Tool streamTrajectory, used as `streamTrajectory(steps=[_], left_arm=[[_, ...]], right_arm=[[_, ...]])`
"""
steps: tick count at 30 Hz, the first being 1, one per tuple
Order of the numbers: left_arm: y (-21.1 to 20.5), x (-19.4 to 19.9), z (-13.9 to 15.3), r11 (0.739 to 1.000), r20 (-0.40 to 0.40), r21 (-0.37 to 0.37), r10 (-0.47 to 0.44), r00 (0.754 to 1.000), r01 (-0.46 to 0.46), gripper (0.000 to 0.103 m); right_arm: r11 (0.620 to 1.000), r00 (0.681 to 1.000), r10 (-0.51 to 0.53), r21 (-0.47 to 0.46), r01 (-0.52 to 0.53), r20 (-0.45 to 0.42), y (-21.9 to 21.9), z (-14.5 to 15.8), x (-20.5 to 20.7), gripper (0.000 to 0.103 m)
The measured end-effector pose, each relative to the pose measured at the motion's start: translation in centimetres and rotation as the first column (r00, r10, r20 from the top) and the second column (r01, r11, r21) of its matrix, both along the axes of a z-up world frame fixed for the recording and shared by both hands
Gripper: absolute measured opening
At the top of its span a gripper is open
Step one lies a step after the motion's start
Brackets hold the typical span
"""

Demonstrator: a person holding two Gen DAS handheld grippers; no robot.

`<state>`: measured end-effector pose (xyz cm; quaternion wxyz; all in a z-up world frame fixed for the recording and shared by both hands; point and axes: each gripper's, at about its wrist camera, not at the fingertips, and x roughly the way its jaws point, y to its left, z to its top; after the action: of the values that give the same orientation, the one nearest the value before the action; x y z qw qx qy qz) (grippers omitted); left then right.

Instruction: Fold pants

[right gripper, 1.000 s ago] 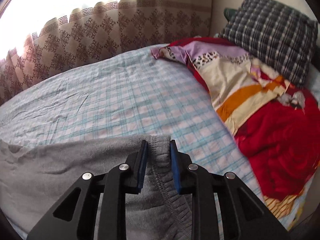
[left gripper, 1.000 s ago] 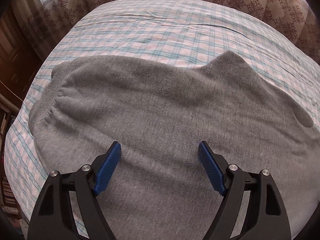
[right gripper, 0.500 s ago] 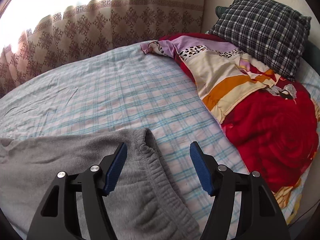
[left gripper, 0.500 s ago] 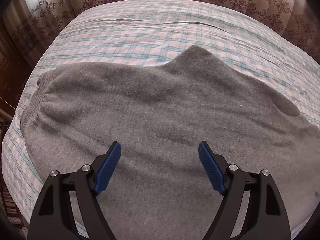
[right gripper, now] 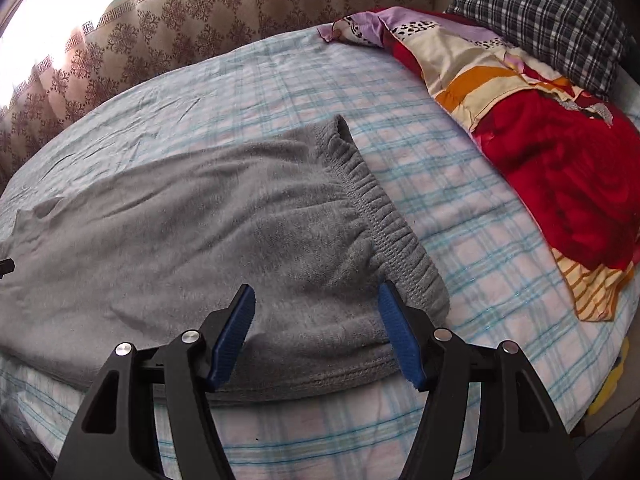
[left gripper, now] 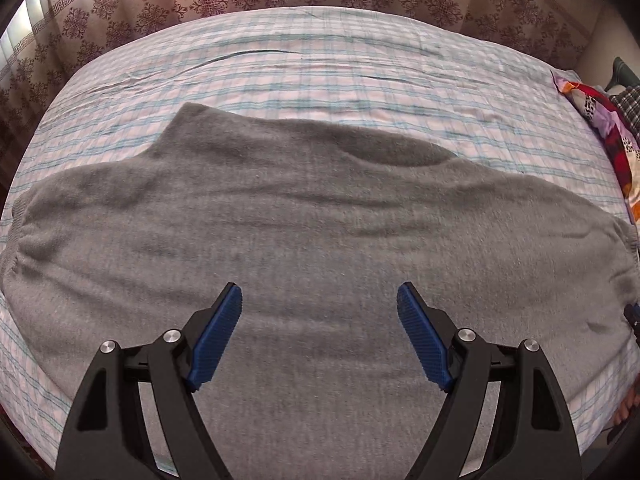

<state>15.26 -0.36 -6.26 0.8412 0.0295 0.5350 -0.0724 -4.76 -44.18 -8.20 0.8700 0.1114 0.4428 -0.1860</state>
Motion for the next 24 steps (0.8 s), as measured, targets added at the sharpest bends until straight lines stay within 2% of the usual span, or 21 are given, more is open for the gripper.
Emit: streamTrajectory(steps=[3, 6, 11, 14, 18, 24], left_arm=[[-0.6, -0.6, -1.3, 1.0, -0.035, -0.015, -0.003, 0.999, 0.002, 0.081], [-1.0, -1.0, -2.9, 1.0, -0.058, 0.018, -0.011, 0.998, 0.012, 0.081], [-1.4, -1.4, -3.7, 0.998, -0.05, 0.058, -0.027, 0.998, 0.03, 0.083], [-1.7, -1.4, -3.1, 0.998, -0.047, 0.037, -0.042, 0.998, 0.043, 0.083], [-3.5, -1.4, -1.9, 0.996, -0.027, 0.017, -0.091, 0.996, 0.091, 0.083], [-6.2, -2.0, -0.1, 0.987, -0.002, -0.016, -0.161, 0.987, 0.161, 0.083]], right_arm=[[0.997, 0.999, 0.029, -0.063, -0.032, -0.046, 1.0, -0.8, 0.4, 0.065], [0.998, 0.998, 0.029, -0.06, -0.032, -0.052, 1.1, -0.9, 0.3, 0.065], [0.992, 0.996, -0.052, 0.117, 0.043, 0.073, -0.8, 1.5, -1.3, 0.065], [0.974, 0.979, -0.149, 0.193, 0.121, 0.138, -2.2, 3.0, -3.3, 0.065], [0.945, 0.957, -0.259, 0.238, 0.223, 0.13, -3.8, 3.0, -5.4, 0.065], [0.894, 0.938, -0.341, 0.331, 0.303, 0.061, -5.3, 0.6, -6.3, 0.065]])
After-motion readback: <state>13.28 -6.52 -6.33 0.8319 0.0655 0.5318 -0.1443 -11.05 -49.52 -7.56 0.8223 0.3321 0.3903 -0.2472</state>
